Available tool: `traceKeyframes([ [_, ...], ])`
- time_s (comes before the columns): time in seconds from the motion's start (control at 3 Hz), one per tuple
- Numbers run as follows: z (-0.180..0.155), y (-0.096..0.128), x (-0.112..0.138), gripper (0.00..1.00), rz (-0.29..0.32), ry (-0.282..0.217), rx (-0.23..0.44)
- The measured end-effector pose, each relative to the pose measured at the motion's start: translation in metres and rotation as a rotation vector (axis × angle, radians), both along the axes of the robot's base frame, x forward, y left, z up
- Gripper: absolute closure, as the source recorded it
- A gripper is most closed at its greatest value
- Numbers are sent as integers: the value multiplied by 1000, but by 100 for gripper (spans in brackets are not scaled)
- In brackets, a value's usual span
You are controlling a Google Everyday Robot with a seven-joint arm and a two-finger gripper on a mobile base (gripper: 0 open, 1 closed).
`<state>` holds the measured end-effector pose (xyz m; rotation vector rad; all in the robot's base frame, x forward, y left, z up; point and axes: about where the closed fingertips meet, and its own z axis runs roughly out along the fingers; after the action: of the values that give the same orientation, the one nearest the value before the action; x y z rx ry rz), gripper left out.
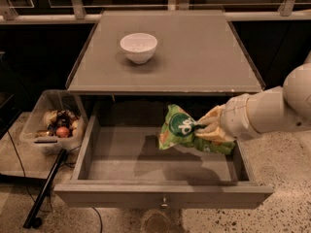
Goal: Place green rice chip bag into top drawer
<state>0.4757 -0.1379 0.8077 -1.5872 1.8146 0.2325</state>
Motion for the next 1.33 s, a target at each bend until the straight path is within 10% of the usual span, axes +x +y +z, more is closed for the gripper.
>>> traceKeyframes([
  [0.67, -70, 31, 20, 100, -21, -33, 7],
  [1.33, -109, 41, 68, 100, -108, 1, 192],
])
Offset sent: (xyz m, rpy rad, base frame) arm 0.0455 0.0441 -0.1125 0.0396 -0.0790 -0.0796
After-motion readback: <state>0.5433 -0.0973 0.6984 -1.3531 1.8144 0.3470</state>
